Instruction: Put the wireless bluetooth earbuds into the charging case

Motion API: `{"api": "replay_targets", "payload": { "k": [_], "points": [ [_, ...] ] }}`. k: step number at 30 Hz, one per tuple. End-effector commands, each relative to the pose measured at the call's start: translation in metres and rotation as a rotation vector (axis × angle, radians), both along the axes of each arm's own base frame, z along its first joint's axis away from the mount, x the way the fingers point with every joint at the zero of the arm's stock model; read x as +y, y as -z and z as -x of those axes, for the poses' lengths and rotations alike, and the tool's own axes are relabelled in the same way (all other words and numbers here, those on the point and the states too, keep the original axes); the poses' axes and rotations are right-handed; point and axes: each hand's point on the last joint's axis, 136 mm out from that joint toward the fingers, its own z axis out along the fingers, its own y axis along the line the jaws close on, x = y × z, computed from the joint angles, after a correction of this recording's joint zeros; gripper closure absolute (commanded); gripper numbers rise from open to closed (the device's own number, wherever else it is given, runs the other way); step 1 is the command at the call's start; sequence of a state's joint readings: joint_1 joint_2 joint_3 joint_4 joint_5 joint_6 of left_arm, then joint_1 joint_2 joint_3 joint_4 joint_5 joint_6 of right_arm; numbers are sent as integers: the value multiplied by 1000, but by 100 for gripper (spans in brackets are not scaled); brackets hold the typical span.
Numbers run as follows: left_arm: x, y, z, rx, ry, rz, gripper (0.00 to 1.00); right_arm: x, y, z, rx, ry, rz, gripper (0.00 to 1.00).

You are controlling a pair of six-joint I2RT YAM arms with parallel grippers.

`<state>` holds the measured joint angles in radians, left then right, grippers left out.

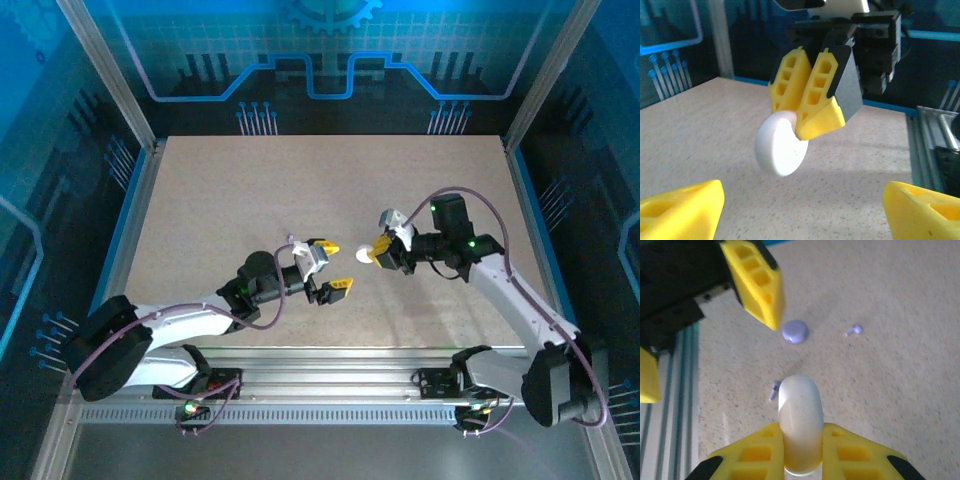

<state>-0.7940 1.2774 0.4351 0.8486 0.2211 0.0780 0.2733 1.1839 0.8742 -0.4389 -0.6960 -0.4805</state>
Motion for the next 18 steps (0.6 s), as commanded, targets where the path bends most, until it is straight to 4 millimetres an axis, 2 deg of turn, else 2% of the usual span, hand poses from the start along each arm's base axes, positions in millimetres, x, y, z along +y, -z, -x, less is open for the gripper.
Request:
{"api": "replay_targets", "payload": {
  "k": [1,8,18],
  "points": [
    [20,9,-14,60,-142,0,13,-15,5,-22,70,130,79,82],
    [40,29,-34,130,-311,-84,14,-46,39,-66,264,341,202,82],
    [45,40,-41,178,-347,-196,14,-88,89,-110,452,520,469,80]
  ]
}}
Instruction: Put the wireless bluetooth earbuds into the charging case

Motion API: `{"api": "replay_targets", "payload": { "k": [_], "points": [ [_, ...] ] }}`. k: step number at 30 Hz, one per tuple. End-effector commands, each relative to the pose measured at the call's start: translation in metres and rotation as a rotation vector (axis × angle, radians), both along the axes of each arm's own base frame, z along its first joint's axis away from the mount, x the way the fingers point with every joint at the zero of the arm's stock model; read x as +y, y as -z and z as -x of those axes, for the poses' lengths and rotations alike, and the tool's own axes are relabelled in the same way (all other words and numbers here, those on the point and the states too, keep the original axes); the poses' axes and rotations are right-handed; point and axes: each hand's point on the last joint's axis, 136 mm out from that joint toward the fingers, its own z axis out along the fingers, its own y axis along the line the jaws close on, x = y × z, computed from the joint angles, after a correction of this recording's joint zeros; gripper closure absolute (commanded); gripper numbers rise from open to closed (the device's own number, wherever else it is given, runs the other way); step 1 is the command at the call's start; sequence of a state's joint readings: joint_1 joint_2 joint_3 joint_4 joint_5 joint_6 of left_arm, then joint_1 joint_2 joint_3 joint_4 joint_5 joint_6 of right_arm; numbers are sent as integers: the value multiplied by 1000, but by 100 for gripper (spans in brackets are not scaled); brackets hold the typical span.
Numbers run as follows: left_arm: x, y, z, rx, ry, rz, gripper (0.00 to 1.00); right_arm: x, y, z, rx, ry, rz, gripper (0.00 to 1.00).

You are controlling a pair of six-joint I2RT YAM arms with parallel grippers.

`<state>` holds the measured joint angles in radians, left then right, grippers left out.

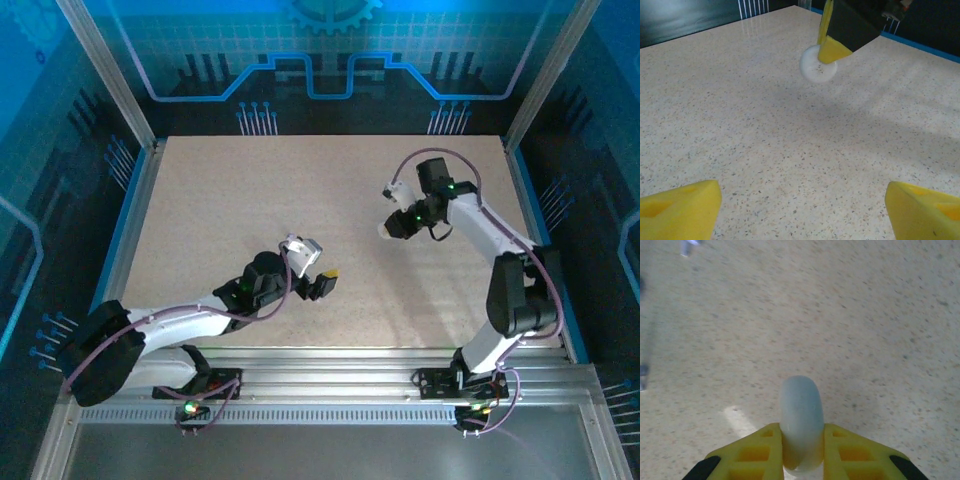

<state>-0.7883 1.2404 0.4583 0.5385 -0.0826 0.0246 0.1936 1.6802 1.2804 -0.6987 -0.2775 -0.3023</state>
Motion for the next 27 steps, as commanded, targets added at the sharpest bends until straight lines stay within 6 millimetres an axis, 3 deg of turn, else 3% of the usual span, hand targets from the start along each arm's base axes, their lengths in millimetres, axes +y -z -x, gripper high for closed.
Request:
{"api": "replay_targets", "payload": {
  "k": [1,6,16,27],
  "points": [
    [3,-10,-6,8,-31,-15,14,-27,15,-6,99,101,102,80],
    [5,-6,-7,23,-33,-57,15,-40,31,-21,170,142,104,79],
    [3,-2,-7,37,-25,-84,15,-68,54,-28,307,197,27,79],
    [2,-1,-6,49,-17,-87,15,-77,66,-35,414,203,-61,79]
  ]
}}
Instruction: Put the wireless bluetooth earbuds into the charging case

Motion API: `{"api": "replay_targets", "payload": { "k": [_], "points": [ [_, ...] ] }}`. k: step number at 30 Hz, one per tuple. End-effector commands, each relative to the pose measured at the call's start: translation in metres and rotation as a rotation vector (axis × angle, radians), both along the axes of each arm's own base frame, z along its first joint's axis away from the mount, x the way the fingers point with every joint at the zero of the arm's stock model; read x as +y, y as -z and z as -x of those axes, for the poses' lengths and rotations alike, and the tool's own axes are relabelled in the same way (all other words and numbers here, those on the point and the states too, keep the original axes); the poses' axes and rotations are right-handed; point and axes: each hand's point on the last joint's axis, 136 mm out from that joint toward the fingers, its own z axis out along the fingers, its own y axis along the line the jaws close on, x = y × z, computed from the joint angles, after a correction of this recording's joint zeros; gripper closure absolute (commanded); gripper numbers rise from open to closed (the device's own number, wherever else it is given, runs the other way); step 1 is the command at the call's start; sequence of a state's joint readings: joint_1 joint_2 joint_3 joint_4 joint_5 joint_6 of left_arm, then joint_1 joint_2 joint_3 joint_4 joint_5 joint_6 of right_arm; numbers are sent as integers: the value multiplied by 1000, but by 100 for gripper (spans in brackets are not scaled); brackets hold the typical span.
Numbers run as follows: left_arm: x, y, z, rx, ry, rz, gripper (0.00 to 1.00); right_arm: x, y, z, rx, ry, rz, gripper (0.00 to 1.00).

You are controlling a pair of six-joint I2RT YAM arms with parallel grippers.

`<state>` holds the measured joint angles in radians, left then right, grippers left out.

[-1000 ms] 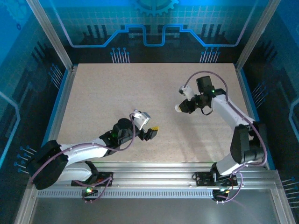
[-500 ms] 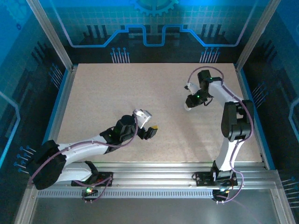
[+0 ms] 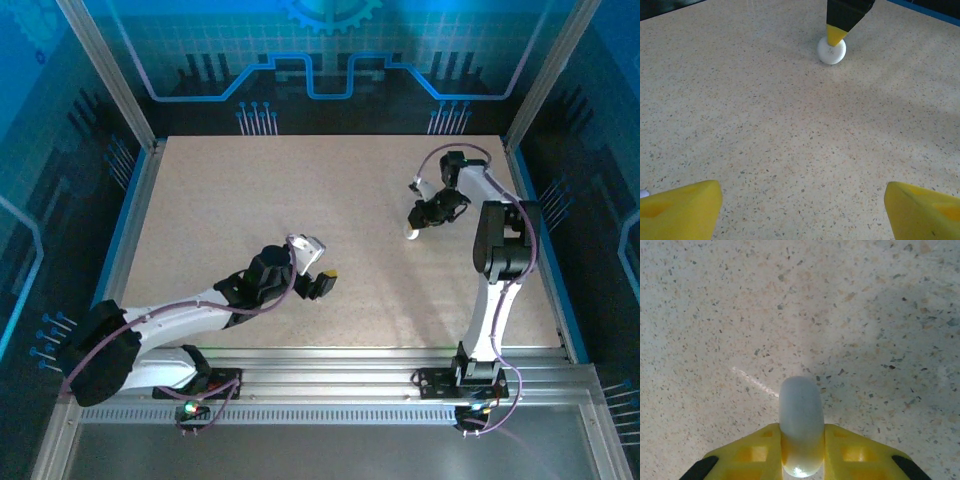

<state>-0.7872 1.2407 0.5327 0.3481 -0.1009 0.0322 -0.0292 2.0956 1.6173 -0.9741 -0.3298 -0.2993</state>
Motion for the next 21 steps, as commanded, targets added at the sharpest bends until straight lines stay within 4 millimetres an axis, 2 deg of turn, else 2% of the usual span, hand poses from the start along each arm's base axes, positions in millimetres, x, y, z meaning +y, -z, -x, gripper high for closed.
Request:
{"api": "replay_targets", "payload": {
  "k": [1,12,21],
  "points": [
    [-2,-11,-5,-25,-2,7,15,-1,1,7,62,-3,-44,79],
    [-1,-15,-4,-39,4,9,15,-13,16,11,128,32,-21,76],
    [-1,-17,-5,-48,8,3,15,-27,15,6,122,94,-2,59]
  ]
}}
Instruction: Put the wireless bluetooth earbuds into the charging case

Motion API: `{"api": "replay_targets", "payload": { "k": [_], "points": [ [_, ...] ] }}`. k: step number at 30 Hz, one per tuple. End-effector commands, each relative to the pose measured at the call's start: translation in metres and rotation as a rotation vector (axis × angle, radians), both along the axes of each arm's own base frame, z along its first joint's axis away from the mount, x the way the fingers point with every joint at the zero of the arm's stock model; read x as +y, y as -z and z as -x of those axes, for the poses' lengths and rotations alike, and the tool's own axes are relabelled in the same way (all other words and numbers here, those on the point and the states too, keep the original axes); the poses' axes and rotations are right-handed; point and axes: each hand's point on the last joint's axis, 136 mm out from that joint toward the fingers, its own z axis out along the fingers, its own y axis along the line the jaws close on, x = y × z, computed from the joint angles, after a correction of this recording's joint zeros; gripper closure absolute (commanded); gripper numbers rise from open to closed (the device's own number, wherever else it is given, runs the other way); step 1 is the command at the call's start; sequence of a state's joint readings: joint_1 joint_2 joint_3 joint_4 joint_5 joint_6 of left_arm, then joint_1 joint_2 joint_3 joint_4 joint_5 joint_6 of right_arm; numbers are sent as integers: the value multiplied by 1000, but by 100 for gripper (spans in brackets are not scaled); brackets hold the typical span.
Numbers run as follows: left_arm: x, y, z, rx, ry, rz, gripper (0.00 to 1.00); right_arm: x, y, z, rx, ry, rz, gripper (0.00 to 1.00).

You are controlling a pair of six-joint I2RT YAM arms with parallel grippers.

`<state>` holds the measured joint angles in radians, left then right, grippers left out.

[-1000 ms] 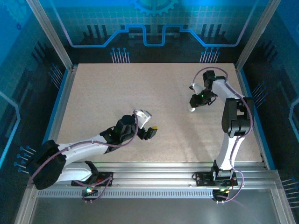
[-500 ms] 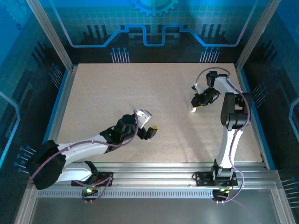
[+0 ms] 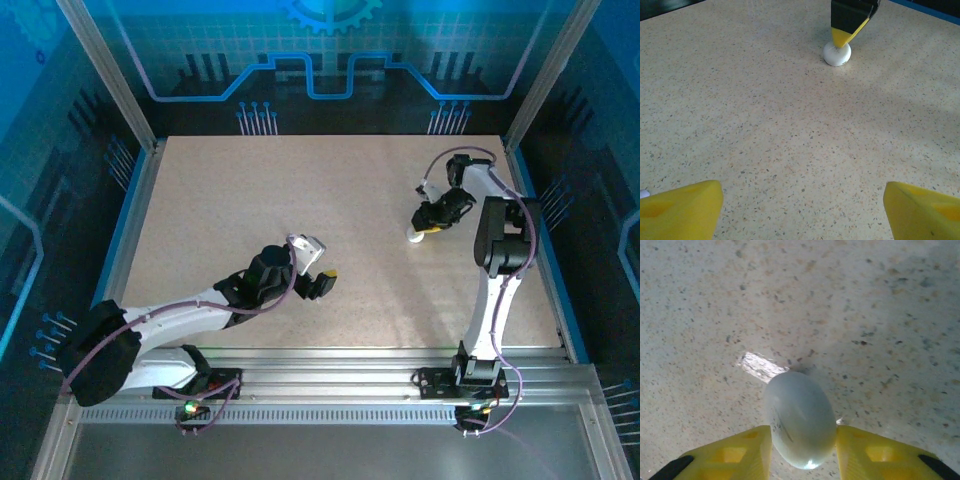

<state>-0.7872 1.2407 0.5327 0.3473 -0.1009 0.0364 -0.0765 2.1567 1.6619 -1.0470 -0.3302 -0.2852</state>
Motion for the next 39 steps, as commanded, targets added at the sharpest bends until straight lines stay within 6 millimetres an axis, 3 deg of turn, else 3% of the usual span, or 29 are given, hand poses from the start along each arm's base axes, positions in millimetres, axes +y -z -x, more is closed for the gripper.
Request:
{"api": "replay_targets", "payload": {
  "k": [1,15,20,27,32,37,39],
  "points": [
    [-1,-17,-5,-47,5,4,15,-9,3,0,26,35,6,57],
    [4,-20,-7,-33,-15,16,15,-15,-8,-10,-41,61,34,52],
    [14,-25,-11,29,-61,12,16,-4,-40,-14,-102,89,13,50],
    [51,-34,-3,231,-202,-98,17,56,-94,3,-246,-1,31,49],
    [93,-43,7,443,-396,-129,19,109,-106,30,-326,-32,-6,48],
    [134,-45,19,670,-621,-155,19,142,-106,53,-352,8,-29,48],
    [139,-41,23,761,-691,-139,17,149,-105,60,-355,44,-34,47]
  ]
}}
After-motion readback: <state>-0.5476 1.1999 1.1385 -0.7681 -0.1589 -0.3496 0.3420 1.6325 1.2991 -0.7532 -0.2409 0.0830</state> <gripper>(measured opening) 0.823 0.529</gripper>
